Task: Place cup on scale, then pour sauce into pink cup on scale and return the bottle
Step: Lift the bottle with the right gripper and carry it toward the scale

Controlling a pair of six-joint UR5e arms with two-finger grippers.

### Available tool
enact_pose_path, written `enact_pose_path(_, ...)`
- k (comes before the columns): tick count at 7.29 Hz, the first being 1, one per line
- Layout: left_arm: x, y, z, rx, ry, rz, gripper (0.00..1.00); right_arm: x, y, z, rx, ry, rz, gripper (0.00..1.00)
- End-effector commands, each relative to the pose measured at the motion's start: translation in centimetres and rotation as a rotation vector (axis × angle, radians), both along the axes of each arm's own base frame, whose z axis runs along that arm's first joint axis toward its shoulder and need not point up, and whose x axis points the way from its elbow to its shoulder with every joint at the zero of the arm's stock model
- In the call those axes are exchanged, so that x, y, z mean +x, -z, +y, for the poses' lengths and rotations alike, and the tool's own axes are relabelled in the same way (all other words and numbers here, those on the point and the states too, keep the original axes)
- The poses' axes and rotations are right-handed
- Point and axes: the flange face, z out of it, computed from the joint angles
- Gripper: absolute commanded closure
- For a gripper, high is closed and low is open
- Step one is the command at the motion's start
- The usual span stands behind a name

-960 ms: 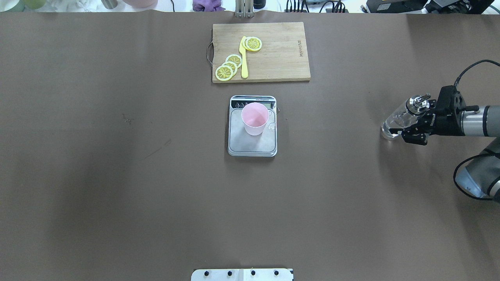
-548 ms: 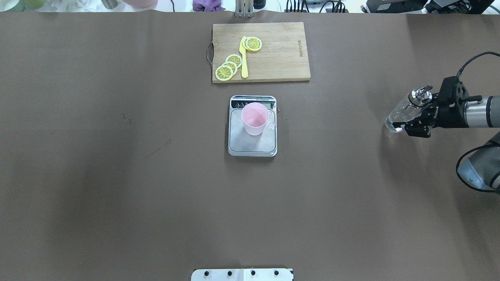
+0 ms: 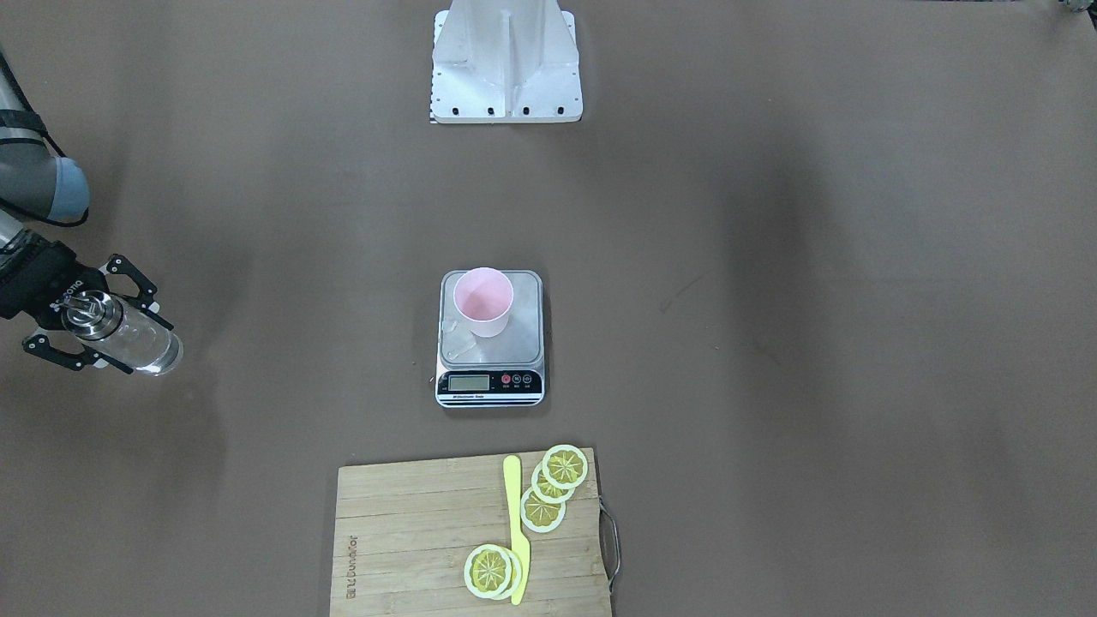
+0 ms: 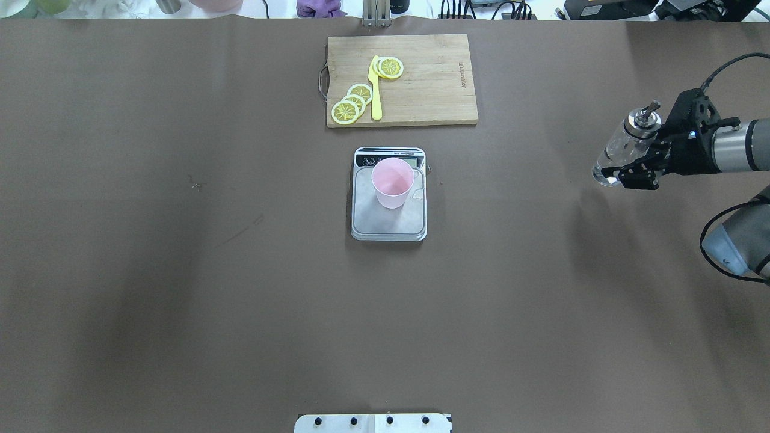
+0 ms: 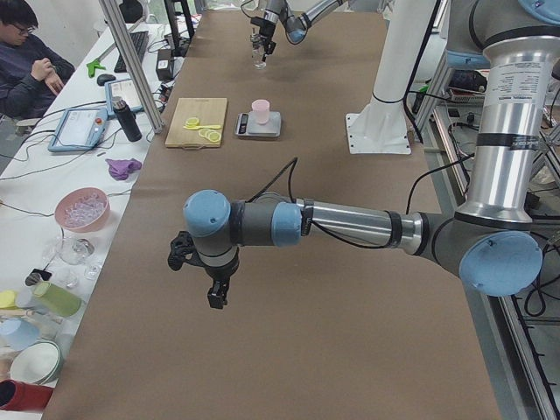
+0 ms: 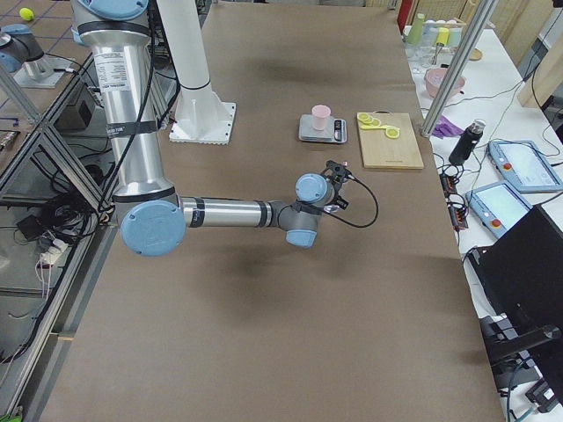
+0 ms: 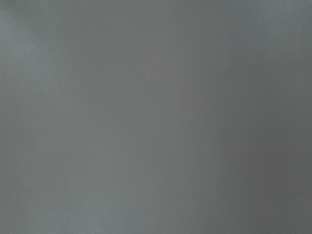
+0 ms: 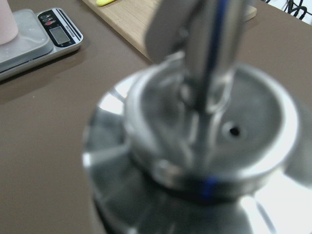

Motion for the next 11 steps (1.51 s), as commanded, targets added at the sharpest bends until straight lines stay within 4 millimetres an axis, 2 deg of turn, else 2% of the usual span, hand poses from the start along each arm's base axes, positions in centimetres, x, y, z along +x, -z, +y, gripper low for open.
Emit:
enact_pose_path(1, 0.2, -0.2, 3.6, -0.001, 0.002, -0.001, 0.02, -0.1, 3.8, -0.4, -0.057, 0.003, 0.046, 1.0)
enact_pose_path(5, 0.2, -0.3, 4.2, -0.004, 0.002, -0.002, 0.02, -2.4, 8.4, -0.7, -0.162, -0.029, 0.238, 1.0)
enact_pose_path(6, 0.2, -0.3, 4.2, -0.004, 0.002, -0.001, 0.02, -3.2, 11.0, -1.0, -0.161, -0.037, 0.332, 1.0)
enact_pose_path(8, 0.2, -0.4, 4.2, -0.005, 0.002, 0.0, 0.02, -5.2, 15.6, 0.1, -0.121, -0.03, 0.501, 1.0)
enact_pose_path(10, 0.3, -0.5, 4.2, -0.01, 0.001, 0.0, 0.02, -7.4, 18.0, 0.1, -0.118, -0.045, 0.631, 1.0)
enact_pose_path(11, 0.3, -0.5, 4.2, -0.011, 0.001, 0.0, 0.02, -9.1, 18.3, 0.9, -0.102, -0.055, 0.69, 1.0)
